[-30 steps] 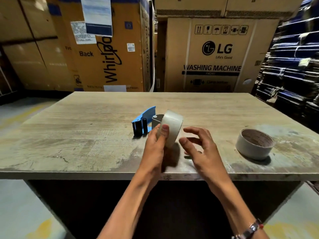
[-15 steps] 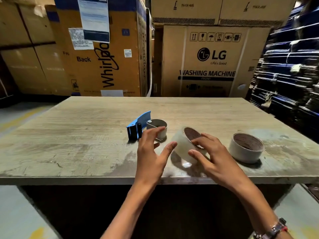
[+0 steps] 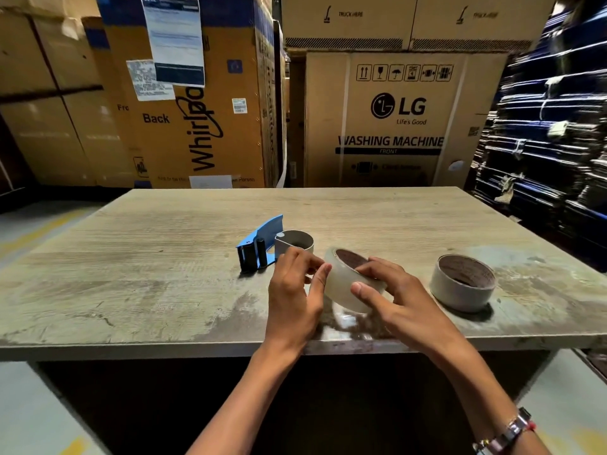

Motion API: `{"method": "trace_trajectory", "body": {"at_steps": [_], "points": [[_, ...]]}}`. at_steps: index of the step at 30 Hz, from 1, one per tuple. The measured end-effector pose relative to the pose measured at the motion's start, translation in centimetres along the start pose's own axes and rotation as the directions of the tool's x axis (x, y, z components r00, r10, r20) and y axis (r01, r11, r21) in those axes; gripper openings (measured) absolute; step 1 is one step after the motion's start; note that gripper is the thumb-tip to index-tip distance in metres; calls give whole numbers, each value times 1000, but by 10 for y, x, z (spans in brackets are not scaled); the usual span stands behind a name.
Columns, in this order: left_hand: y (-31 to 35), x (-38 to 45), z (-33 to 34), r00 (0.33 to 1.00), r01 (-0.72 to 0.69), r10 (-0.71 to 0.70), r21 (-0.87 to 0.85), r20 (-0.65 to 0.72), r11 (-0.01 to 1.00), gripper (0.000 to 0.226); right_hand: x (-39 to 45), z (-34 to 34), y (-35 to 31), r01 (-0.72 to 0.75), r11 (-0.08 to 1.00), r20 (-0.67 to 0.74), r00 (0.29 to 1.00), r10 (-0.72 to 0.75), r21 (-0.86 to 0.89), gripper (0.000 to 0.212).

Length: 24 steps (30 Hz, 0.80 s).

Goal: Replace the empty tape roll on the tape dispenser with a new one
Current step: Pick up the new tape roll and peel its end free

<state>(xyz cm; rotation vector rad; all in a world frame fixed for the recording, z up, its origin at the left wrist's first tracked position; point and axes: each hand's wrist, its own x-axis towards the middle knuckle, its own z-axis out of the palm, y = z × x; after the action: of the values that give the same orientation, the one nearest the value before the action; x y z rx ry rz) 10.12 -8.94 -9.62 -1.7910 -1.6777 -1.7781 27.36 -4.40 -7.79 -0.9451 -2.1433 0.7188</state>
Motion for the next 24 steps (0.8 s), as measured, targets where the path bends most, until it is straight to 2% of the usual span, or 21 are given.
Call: {"method": "trace_trajectory", "body": {"at_steps": [2,5,7,10,14,21,24], "points": [[2,0,3,1000,4,-4,14,-20,1000,9,1,5,-1,-12,1000,-40,999,12,-4,11],[5,-1,6,999,4,-4,6,-39,1000,10,4,14,-7,-11,999,-132,991,6,-40,42],[8,-2,7,999,-28,29,34,-41,999,9,7,20,-10,18,998,-198,980,-31,-64,52],[11,-2,8,994,-90,99,166,-49,982,9,13,24,-10,23,999,-256,966,-33,-43,38],[12,1,11,988,-119,139,255,-62,960,14,15,31,-9,23,999,-343,939,-35,-39,51],[7,6,9,990,-129,137,203,-29,971,12,12,38,-10,-12,999,-383,923,24,33,47],[3,12,5,993,-122,121,133,15,984,7,14,33,-7,-2,997,-324,946,27,78,33]]}}
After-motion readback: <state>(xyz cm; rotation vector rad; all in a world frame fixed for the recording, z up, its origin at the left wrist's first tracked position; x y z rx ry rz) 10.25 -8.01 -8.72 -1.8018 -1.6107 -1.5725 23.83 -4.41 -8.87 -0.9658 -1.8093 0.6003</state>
